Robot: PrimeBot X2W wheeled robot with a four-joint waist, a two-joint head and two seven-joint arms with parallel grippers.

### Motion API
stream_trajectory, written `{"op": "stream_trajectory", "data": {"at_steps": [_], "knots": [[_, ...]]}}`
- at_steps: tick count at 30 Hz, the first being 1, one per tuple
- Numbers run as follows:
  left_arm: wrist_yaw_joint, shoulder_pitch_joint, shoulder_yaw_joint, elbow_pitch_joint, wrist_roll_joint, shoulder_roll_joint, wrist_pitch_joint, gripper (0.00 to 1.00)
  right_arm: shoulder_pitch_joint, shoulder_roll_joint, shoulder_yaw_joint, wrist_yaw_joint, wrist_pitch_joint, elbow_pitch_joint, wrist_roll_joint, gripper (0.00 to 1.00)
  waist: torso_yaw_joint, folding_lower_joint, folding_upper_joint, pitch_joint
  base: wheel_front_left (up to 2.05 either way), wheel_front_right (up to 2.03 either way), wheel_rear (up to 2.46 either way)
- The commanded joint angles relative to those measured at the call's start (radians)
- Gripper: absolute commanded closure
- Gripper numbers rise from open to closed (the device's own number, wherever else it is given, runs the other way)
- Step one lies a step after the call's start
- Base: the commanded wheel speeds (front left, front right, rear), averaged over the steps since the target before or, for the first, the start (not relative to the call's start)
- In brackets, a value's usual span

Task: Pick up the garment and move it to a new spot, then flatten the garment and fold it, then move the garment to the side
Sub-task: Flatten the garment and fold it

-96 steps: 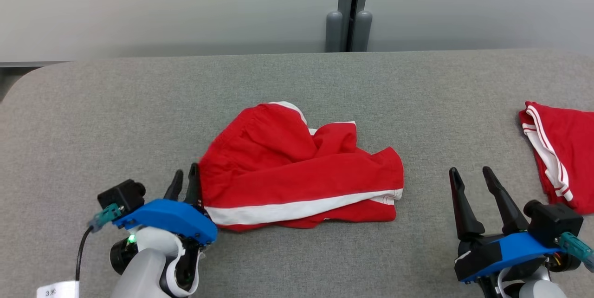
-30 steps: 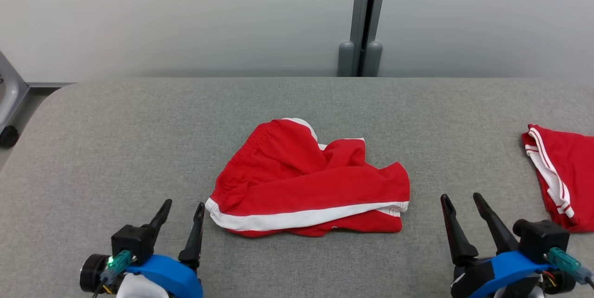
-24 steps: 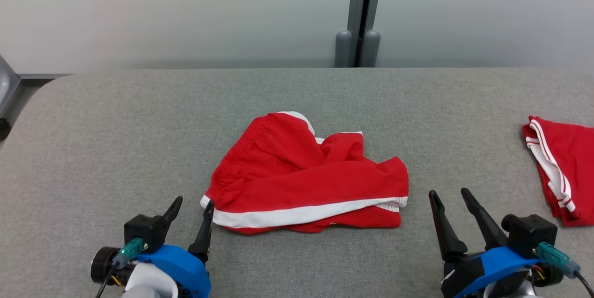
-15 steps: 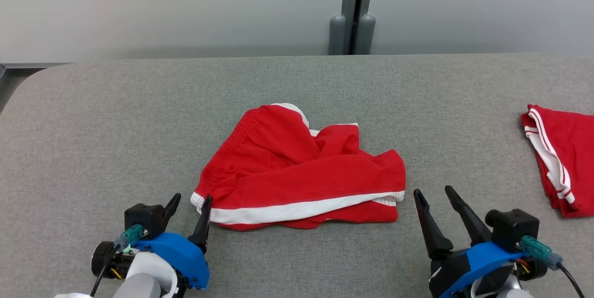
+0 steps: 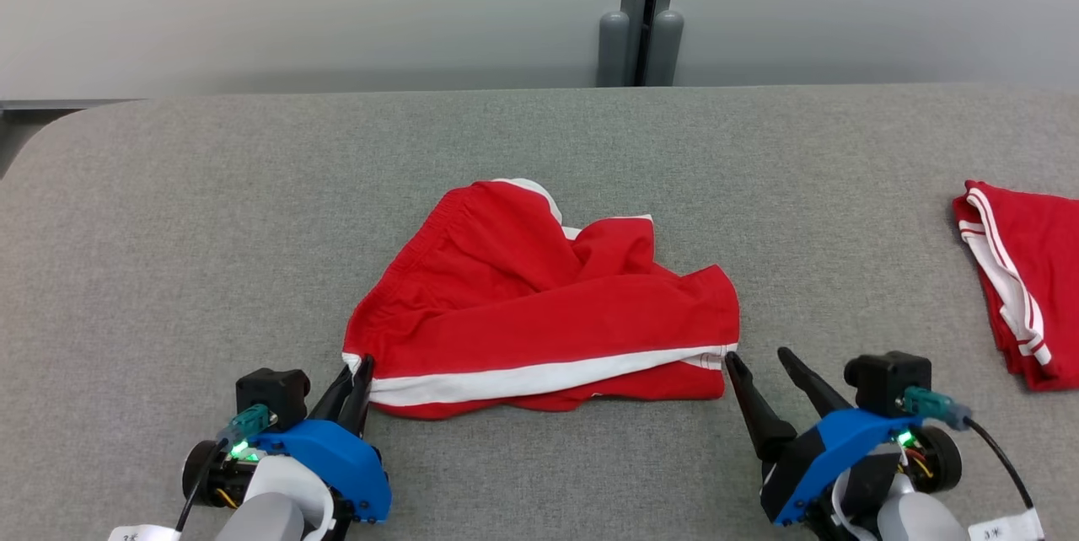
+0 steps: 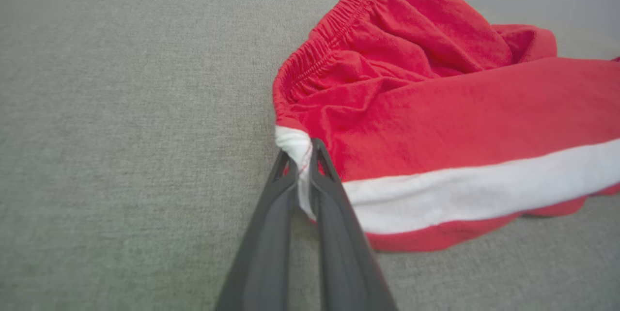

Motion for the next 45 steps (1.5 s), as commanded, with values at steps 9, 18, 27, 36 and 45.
{"op": "stream_trajectory", "data": {"at_steps": [9, 18, 27, 36, 45], "knots": [[-0.009, -0.042, -0.04, 0.026, -0.015, -0.012, -0.031, 1.0, -0.122, -0.002, 0.069, 0.0, 0.021, 0.15, -0.002, 0.0, 0.027, -0.0001, 0.0, 0.019, 0.0, 0.0, 0.0], [-0.011, -0.057, -0.064, 0.031, -0.032, -0.009, -0.056, 1.0, -0.17, -0.002, 0.086, 0.0, -0.052, 0.233, -0.031, 1.0, 0.026, -0.0001, 0.0, 0.022, 0.0, 0.0, 0.0], [-0.012, -0.016, -0.035, -0.079, -0.097, -0.003, -0.09, 1.0, -0.099, -0.002, 0.043, 0.0, -0.08, 0.084, -0.044, 1.0, -0.001, -0.0001, 0.0, -0.014, 0.0, 0.0, 0.0], [-0.012, 0.085, 0.043, -0.446, -0.284, 0.008, -0.069, 1.0, 0.017, -0.018, -0.033, 0.0, 0.058, -0.347, -0.096, 1.0, -0.045, -0.0001, 0.0, -0.023, 0.0, 0.0, 0.0], [0.059, 0.021, 0.123, -0.794, -0.503, 0.007, 0.144, 1.0, -0.048, -0.102, -0.06, 0.0, 0.198, -0.627, -0.077, 1.0, -0.058, -0.0001, 0.0, 0.041, 0.0, 0.0, 0.0]]}}
